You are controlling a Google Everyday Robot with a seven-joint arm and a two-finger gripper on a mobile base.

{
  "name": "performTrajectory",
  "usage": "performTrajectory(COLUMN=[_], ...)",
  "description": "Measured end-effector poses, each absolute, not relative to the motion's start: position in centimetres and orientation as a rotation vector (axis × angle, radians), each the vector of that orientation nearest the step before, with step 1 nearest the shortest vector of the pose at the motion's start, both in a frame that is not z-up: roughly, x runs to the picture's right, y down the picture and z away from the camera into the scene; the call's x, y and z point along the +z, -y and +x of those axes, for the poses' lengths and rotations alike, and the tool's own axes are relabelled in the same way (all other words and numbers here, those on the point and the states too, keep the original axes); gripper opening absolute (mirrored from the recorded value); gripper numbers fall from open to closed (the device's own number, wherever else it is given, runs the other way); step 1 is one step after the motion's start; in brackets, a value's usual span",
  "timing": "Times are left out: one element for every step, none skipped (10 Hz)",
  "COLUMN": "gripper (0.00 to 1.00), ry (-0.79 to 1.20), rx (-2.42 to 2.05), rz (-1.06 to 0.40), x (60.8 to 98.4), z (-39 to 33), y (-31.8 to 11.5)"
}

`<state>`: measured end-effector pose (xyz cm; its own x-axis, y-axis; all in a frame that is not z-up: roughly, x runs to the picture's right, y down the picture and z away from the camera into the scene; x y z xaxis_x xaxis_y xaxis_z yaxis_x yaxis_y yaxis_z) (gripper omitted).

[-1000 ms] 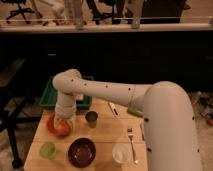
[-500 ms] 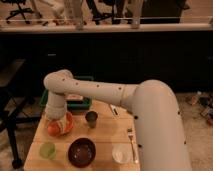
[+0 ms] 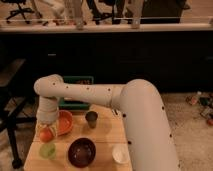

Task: Place apple in plastic cup

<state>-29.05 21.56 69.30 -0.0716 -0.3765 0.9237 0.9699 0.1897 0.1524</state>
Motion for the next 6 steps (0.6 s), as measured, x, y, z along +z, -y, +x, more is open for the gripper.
performTrajectory(gripper=[0.0,0.0,0.0,0.0,0.0,0.0], ry=[1.112,1.118,1.126,1.132,1.137,1.14], rx=[-1.288,-1.289,-1.285,-1.277,-1.269,-1.263], rz=[-0.726,-0.729,-0.735,-0.742,-0.745,-0.749], x=[69.2,69.1,68.9,68.9,68.8,68.6], z=[-29.1,-29.2,-29.3,-29.1,-28.9,-28.8], y=[-22.3,-22.9,-24.0,-24.9,-25.6,-26.1])
